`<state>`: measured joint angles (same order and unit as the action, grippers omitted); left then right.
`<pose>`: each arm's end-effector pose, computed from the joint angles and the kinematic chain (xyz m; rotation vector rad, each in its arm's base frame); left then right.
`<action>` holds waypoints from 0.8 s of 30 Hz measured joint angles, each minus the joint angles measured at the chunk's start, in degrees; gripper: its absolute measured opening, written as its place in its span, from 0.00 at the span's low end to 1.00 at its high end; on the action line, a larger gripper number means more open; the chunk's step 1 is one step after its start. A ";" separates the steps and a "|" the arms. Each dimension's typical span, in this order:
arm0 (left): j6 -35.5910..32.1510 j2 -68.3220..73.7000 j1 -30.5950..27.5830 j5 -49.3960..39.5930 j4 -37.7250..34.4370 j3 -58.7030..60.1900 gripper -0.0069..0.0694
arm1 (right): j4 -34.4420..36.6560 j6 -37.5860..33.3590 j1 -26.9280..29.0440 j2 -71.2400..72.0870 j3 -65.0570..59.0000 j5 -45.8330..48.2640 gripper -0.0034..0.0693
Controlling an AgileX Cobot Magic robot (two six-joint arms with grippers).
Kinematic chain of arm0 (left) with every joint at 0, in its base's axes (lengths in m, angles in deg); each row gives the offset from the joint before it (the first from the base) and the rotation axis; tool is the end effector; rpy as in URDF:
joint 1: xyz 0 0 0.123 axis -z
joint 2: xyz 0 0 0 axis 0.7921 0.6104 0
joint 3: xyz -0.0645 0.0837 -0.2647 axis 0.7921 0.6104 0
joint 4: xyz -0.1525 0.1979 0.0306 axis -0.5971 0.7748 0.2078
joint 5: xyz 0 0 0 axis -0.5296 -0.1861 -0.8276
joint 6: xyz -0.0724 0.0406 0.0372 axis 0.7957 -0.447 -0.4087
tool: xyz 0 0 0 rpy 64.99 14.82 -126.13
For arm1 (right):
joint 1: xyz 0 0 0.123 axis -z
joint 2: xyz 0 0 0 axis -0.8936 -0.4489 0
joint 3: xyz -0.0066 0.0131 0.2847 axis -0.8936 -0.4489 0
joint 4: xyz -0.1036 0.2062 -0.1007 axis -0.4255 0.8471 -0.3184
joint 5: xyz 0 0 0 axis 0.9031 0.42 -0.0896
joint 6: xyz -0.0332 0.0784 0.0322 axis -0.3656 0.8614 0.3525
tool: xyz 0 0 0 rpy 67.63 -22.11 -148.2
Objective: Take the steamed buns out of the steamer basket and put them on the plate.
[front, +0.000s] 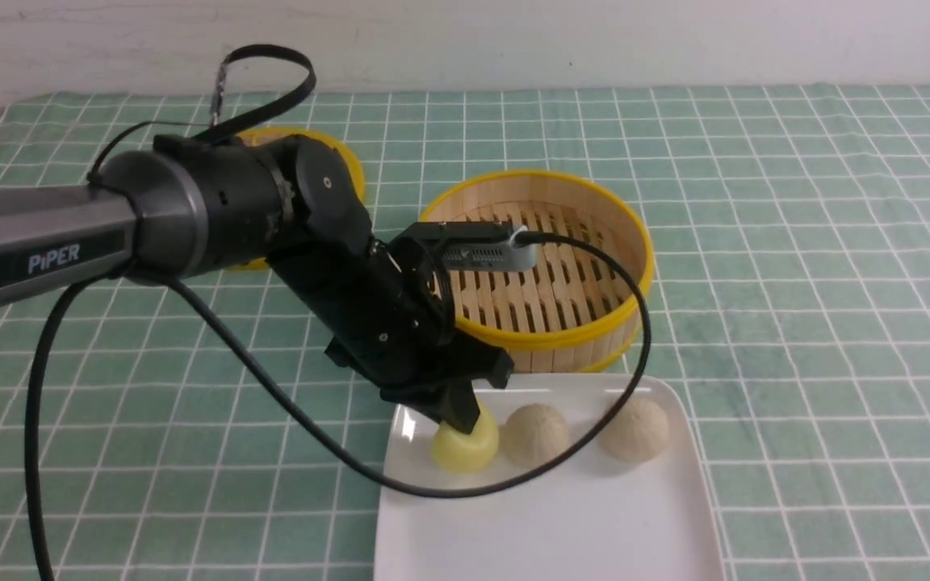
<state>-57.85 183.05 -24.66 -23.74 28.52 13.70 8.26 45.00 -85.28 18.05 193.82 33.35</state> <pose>0.3154 -0.2035 0.1992 0.6825 2.8191 -0.6445 0.1063 0.0651 0.5634 -0.8758 1.7391 0.2143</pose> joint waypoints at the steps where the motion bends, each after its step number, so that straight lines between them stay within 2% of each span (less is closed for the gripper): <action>1: 0.00 0.47 0.00 -0.66 0.00 0.00 0.14 | 0.00 0.00 0.00 0.00 0.00 0.00 0.64; 5: 1.16 2.74 0.00 -2.69 -0.14 0.00 0.17 | 0.05 0.00 0.00 0.00 0.00 0.00 0.64; 9: 2.21 3.44 0.00 -2.57 -0.45 -0.06 0.25 | 0.62 0.00 0.00 0.00 0.00 0.00 0.64; 14: 1.37 3.20 0.00 -2.31 -0.40 -0.34 0.51 | 1.98 0.00 0.00 0.00 0.00 0.00 0.64; 15: 1.37 3.09 0.00 -2.31 -0.40 -0.34 0.53 | 2.03 0.00 0.00 0.00 0.00 0.00 0.64; 16: 1.37 2.58 0.00 -2.31 -0.40 -0.34 0.61 | 2.13 0.00 0.00 0.00 0.00 0.00 0.64; 20: 1.37 0.21 0.00 -2.02 -0.22 -0.49 0.72 | 2.13 0.00 0.00 0.00 0.00 0.00 0.64; 24: 1.32 -3.88 0.00 -0.62 0.58 -2.35 0.74 | 2.13 0.00 0.00 0.00 0.00 0.00 0.64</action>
<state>-56.52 179.17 -24.66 -24.35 29.10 11.35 10.39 45.00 -85.28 18.05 193.82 33.35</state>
